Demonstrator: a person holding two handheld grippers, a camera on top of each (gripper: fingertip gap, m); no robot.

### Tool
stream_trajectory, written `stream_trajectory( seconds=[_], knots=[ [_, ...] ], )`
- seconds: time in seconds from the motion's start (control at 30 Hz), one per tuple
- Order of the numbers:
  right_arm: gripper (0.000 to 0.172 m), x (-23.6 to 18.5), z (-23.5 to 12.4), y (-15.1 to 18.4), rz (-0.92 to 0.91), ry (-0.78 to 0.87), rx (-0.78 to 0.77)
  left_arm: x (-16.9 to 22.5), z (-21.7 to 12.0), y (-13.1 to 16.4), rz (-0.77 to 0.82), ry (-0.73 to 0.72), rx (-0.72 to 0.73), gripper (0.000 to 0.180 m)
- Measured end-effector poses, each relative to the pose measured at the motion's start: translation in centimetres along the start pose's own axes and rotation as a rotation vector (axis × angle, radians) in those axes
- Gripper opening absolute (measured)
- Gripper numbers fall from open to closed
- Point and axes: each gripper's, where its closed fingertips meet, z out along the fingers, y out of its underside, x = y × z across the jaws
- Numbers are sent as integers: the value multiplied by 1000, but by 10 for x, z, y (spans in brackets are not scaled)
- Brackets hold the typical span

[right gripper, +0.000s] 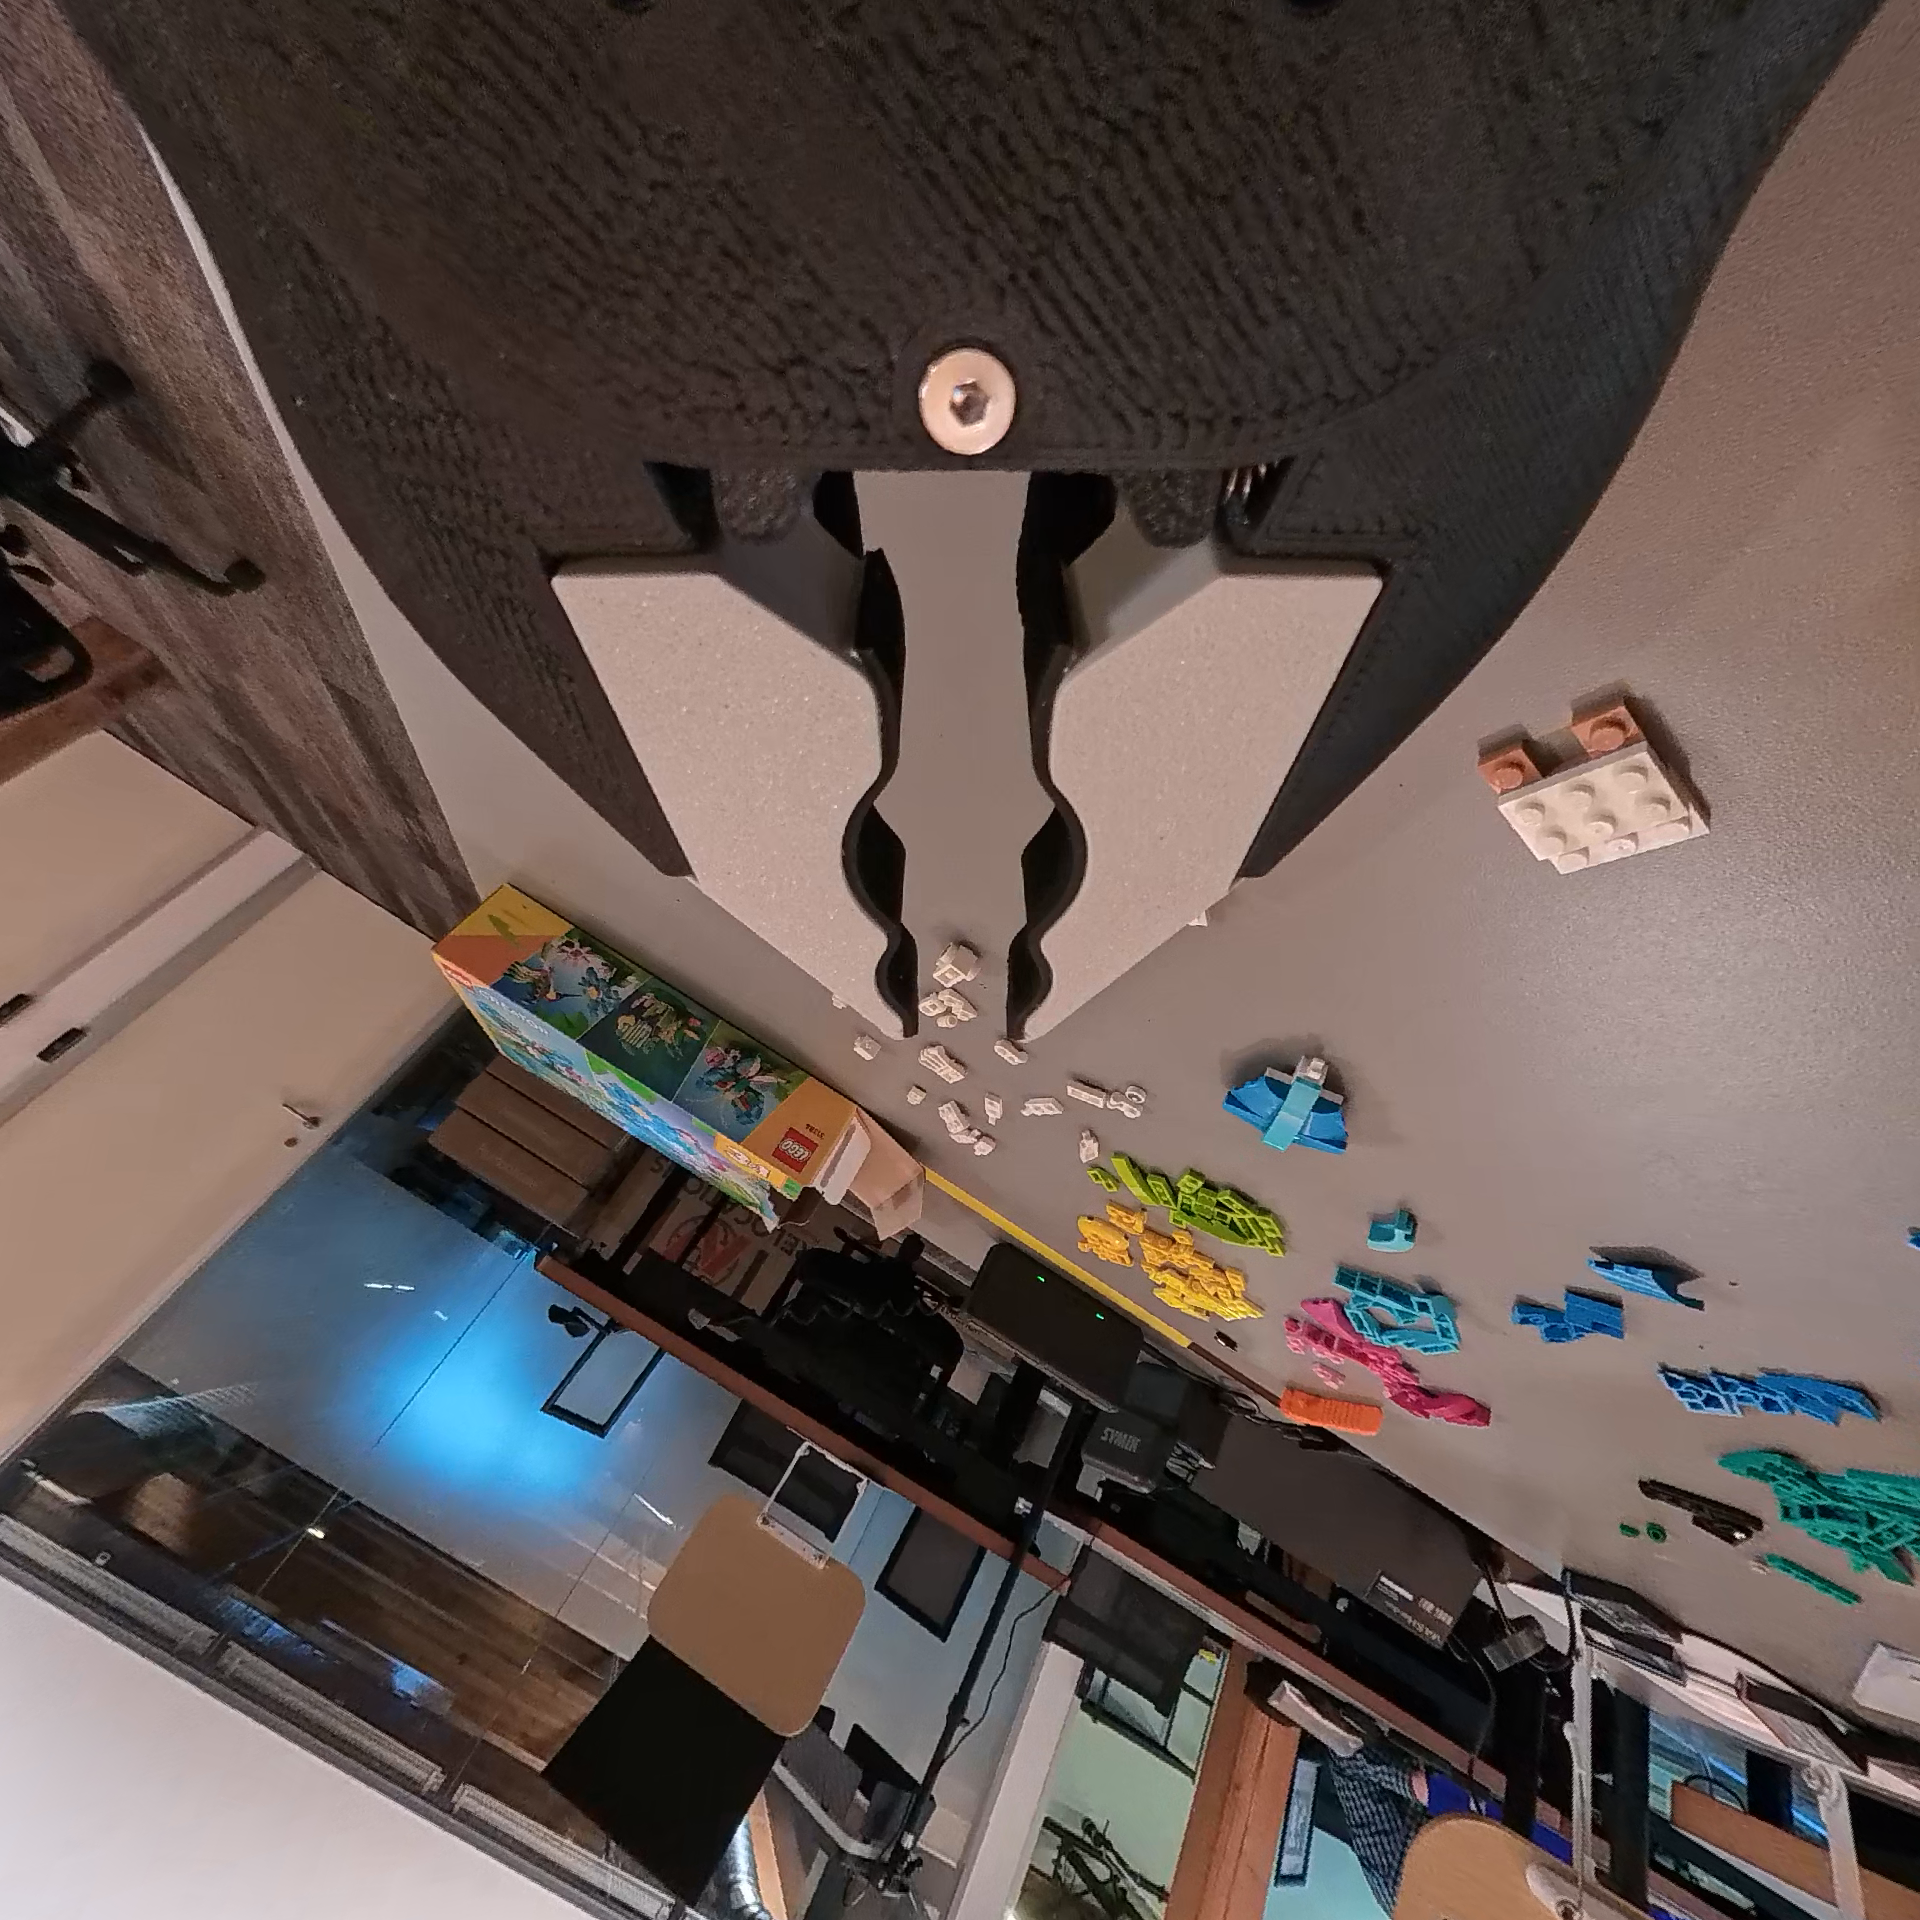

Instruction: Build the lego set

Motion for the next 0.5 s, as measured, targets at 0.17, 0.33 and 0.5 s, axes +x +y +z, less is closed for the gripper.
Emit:
stream_trajectory(
  seconds=[0.17, 0.33, 0.5],
  knots=[
    [17, 0, 0, 0, -1, 0, 0, 0, 0, 0, 0, 2, -1, 0],
    [16, 0, 0, 0, -1, -1, 0, 1, 1, 0, 0, 3, 0, 0],
    [16, 0, 1, 1, -2, 0, 0, 1, 1, 0, 1, 3, 0, 0]
  ],
)
